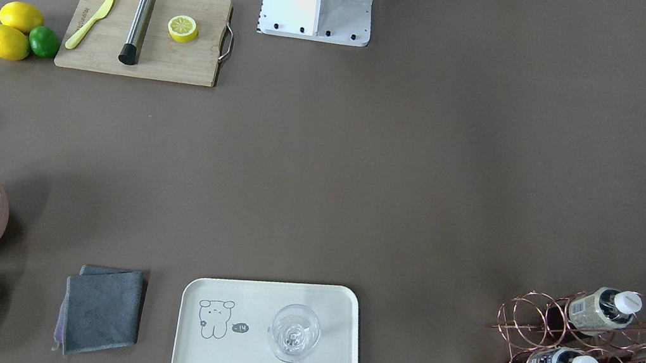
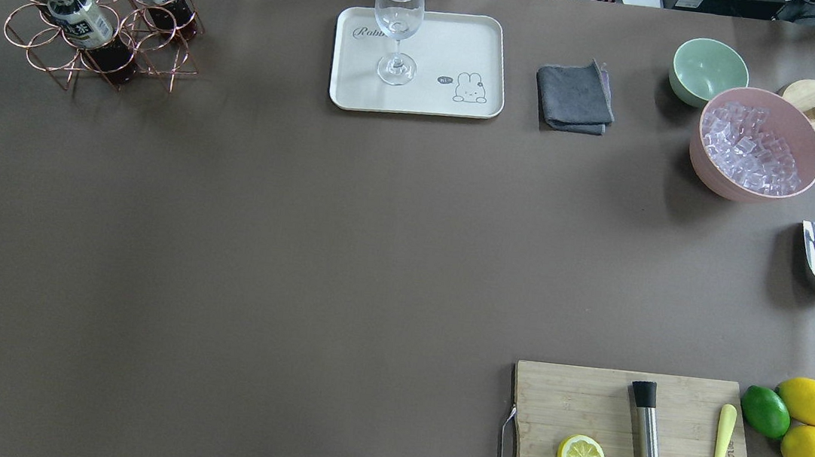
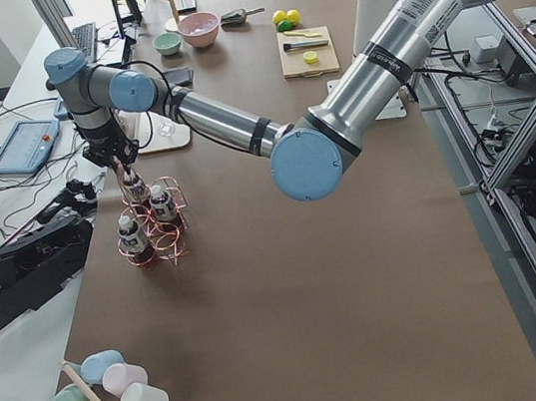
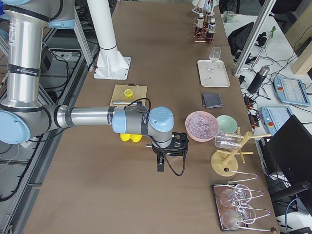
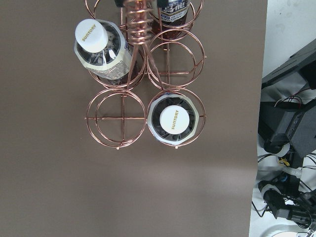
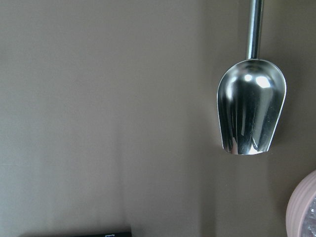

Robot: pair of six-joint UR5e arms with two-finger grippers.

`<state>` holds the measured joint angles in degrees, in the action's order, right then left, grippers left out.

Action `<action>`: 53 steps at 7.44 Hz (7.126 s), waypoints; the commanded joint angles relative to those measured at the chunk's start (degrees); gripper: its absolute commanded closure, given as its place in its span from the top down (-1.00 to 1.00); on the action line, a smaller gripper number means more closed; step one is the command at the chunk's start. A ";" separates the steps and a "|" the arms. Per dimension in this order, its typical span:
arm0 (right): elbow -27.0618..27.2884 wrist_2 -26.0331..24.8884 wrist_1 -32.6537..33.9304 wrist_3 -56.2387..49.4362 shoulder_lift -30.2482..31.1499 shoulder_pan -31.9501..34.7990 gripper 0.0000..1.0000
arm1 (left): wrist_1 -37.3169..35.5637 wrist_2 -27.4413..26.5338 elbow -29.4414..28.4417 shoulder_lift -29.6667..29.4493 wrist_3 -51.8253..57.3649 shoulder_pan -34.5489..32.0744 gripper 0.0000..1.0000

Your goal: Take tea from basket to plate

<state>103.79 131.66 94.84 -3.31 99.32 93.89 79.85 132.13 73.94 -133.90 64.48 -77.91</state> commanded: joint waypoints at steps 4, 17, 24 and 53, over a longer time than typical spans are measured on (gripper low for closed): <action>-0.43 0.00 0.08 -0.03 0.09 -0.03 1.00 | -19.78 0.93 16.27 -0.23 3.28 -1.54 -1.00; -1.31 -0.35 0.00 -0.03 0.00 -0.03 1.00 | -36.88 -2.64 41.70 -5.41 -9.76 13.18 -1.00; -0.88 8.31 -2.53 -0.37 1.75 7.35 1.00 | -30.68 -3.99 44.82 -7.16 -39.39 28.40 -1.00; -5.71 5.27 -4.40 95.50 -49.57 -48.28 0.65 | -15.26 -11.02 32.32 -13.06 -48.66 39.94 -1.00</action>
<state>98.47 137.15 90.43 91.94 50.00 45.97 64.60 121.11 106.21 -147.13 15.82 -37.97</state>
